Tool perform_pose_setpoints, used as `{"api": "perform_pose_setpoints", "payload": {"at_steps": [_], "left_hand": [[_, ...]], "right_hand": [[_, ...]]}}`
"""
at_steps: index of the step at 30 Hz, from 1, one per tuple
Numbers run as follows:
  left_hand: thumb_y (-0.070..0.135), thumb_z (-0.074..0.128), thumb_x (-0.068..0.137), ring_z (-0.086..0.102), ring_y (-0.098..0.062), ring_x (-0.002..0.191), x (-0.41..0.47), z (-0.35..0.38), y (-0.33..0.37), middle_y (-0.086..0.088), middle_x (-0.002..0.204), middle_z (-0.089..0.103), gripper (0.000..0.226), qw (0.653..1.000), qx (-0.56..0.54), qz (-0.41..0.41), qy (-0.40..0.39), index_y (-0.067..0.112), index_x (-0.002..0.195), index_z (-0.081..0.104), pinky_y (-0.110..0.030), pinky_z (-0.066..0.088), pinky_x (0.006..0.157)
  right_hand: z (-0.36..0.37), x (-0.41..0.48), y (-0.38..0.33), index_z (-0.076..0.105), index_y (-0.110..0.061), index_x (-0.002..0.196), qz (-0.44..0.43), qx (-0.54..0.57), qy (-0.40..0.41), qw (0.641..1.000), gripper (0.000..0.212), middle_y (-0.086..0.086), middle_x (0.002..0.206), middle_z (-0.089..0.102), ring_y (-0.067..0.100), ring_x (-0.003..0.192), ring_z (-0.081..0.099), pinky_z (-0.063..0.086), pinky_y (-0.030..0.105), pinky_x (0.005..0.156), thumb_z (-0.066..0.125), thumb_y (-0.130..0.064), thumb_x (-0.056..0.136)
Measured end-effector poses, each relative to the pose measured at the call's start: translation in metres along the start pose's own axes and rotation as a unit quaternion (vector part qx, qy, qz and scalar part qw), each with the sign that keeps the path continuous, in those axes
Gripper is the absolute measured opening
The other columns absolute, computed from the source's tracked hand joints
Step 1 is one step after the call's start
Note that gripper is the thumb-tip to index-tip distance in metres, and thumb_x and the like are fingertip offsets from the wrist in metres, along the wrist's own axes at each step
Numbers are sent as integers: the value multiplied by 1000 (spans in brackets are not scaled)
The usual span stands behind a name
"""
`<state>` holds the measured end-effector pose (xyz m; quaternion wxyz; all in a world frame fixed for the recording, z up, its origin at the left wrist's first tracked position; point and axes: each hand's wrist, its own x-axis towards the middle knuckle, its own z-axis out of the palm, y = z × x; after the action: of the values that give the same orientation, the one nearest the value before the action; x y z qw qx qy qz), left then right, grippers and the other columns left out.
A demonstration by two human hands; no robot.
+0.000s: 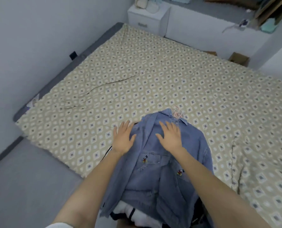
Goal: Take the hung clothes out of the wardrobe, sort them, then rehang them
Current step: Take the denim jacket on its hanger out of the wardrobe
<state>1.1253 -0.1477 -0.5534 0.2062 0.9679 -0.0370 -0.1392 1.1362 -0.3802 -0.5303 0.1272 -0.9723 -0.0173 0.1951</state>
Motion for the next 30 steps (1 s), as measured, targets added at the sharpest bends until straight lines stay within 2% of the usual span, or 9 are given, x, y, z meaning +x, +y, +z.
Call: {"api": "perform_pose_setpoints", "payload": {"at_steps": [2,8,11,15,17,20,30], "left_hand": [[54,20,95,4,-20,153,-35,-14,-12,1,165,12,68,999,-8,-39,31,26,157,21,-45,-6,120],[61,8,82,5,-20,153,-147,-41,-65,1,165,14,83,980,-11,-166,108,28,156,23,-46,-5,120],[62,10,84,9,-22,152,-205,-53,-94,-1,164,17,82,961,-23,-237,141,26,156,24,-49,-2,121],[63,16,90,4,-20,153,-284,-68,-127,0,165,11,76,930,-36,-318,183,27,157,18,-45,-7,119],[56,29,99,1,-19,153,-329,-71,-145,2,166,7,67,909,-28,-363,202,29,158,12,-46,-7,119],[48,42,101,1,-19,153,-402,-75,-169,3,166,5,69,872,-32,-428,235,31,158,9,-48,-4,120],[50,42,100,2,-20,153,-672,-58,-221,3,166,7,69,743,-46,-580,331,31,158,9,-50,1,122]], "right_hand": [[-5,-6,-27,12,-26,157,-47,-17,-1,999,64,5,164,10,28,151,4,4,48,122,36,-50,102],[-6,-34,-127,15,-26,156,-179,-55,-9,982,63,5,163,13,28,150,7,6,47,121,37,-48,102],[3,-55,-185,17,-25,156,-249,-72,-13,966,64,6,163,15,28,149,9,10,47,120,40,-49,101],[22,-95,-262,19,-27,155,-333,-90,-25,938,65,6,162,17,28,149,10,10,47,120,42,-51,99],[35,-122,-300,20,-27,155,-380,-104,-31,919,65,5,162,18,27,149,11,11,46,120,42,-52,99],[56,-169,-359,20,-27,155,-448,-125,-39,884,63,6,162,17,28,149,11,12,46,119,40,-51,100],[142,-387,-510,18,-27,155,-623,-163,-71,761,65,5,162,18,27,148,15,16,45,120,39,-52,100]]}}
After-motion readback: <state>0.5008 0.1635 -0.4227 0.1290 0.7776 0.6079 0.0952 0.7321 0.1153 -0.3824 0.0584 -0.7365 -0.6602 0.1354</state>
